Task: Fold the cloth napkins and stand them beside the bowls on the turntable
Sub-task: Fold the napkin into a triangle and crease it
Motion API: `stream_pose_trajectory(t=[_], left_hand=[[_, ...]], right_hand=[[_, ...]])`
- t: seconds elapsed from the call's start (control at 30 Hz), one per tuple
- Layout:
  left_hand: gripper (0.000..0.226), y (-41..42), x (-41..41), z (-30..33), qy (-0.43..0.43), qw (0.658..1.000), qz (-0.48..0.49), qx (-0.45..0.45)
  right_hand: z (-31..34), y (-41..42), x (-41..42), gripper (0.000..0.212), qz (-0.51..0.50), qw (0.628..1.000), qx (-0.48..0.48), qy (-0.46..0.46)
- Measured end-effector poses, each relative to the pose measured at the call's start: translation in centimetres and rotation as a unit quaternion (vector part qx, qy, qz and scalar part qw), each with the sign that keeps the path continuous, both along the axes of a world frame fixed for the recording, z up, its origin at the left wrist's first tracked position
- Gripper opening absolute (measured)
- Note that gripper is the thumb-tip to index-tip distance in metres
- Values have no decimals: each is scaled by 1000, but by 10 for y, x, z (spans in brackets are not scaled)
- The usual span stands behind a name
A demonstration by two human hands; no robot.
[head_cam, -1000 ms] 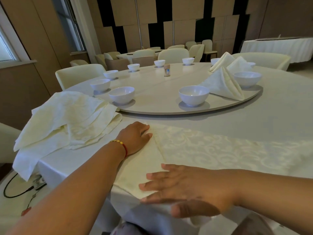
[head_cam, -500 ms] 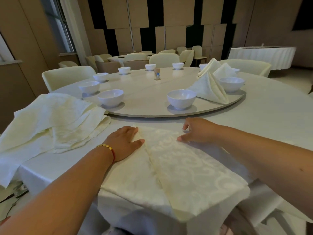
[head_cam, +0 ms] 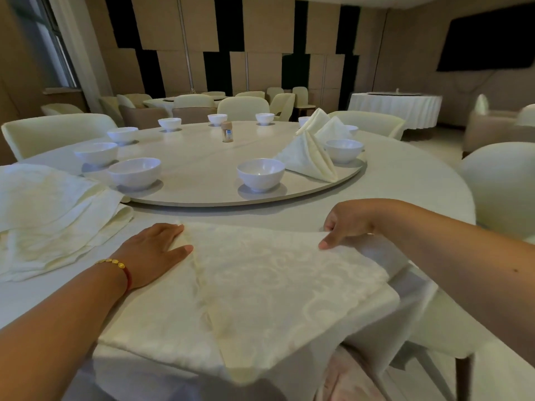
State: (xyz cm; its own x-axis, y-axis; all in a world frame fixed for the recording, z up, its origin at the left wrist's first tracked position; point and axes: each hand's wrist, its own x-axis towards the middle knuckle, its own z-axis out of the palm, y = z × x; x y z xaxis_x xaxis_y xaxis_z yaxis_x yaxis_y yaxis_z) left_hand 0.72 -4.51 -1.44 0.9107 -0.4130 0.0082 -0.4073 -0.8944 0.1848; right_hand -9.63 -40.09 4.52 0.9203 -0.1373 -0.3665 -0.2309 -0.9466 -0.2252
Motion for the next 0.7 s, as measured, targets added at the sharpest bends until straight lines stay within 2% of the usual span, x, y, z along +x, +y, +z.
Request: stream_pose_trajectory(t=[0.2,0.33,0.4,0.47,0.57,0.63,0.7], left_hand=[[64,2,2,-1,7,1000,3,-1],[67,1,3,-1,0,1000,8,6],[65,0,2,-1,1,1000,10,8],[64,0,1,-1,3,1000,11,7],[64,1,0,1,5,1000,10,2],[65,1,-1,1,7,1000,10,2],[66,1,-1,2,8,1000,8,1]], right_hand=[[5,-52,-35,22,-61,997,39,30],[5,-73,-50,25,-59,993,87,45],[6,-79,-53,16,-86,985,144,48],[8,-84,-55,21,-111,968,217,51],[15,-80,-53,15,-130,926,355,1],[22,-68,-46,17,-149,866,476,-45],[29,-50,-33,37,-157,802,574,-59]])
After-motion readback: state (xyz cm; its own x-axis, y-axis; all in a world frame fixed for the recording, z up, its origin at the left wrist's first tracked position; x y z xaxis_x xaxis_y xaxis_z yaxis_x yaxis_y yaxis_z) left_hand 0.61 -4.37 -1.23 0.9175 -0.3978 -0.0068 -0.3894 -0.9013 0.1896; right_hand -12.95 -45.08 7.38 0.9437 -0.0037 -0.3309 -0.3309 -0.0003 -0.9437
